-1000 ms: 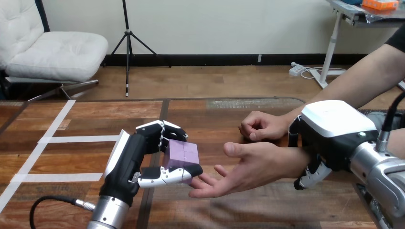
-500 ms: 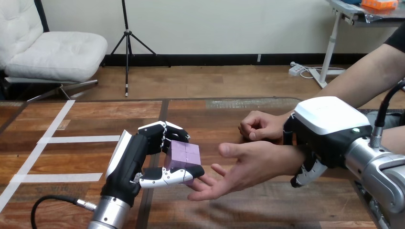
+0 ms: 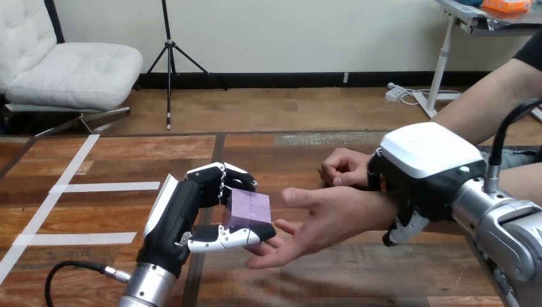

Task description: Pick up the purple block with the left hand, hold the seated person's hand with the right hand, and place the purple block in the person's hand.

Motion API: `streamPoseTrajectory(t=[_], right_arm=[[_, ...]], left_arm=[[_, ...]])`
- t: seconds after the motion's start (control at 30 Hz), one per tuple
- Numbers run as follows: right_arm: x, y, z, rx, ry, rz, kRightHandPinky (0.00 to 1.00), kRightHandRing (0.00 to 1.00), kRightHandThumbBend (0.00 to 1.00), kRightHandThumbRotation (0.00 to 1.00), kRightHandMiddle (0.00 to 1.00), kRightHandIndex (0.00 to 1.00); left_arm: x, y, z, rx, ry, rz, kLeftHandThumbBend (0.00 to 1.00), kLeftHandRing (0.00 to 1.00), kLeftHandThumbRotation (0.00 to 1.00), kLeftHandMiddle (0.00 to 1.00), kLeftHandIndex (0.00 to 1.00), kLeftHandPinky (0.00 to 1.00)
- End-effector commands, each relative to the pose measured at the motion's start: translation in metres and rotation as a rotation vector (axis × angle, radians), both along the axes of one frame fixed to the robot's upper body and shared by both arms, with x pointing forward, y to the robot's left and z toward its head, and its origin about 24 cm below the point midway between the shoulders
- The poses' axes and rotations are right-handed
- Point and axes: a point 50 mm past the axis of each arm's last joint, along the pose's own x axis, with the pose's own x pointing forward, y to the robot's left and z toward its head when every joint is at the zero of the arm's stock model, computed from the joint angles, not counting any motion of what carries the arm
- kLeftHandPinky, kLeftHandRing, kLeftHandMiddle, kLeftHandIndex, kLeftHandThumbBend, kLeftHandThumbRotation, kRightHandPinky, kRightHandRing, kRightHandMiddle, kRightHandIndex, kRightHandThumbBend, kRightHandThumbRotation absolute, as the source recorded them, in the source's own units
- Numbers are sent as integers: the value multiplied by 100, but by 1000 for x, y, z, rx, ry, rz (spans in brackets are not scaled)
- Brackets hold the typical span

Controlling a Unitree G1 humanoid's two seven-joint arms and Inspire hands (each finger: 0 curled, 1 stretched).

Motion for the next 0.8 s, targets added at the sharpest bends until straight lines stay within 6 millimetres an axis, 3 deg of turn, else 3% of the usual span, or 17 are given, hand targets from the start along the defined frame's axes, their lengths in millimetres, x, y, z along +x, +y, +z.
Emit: streamPoseTrajectory(t=[0.0,0.2,0.77], right_arm=[[10,9,26,11,-122,36,28,33,83,0,40,51],[11,12,26,38,-130,48,25,31,84,0,38,52],[10,18,28,47,-131,68,29,36,82,0,43,50]], left_arm=[[8,-10,17,-30,-85,-38,84,43,11,50,52,37],[6,-16,16,-26,-80,-61,84,43,11,50,52,37],[0,-30,12,-24,-63,-127,84,44,13,50,52,38]])
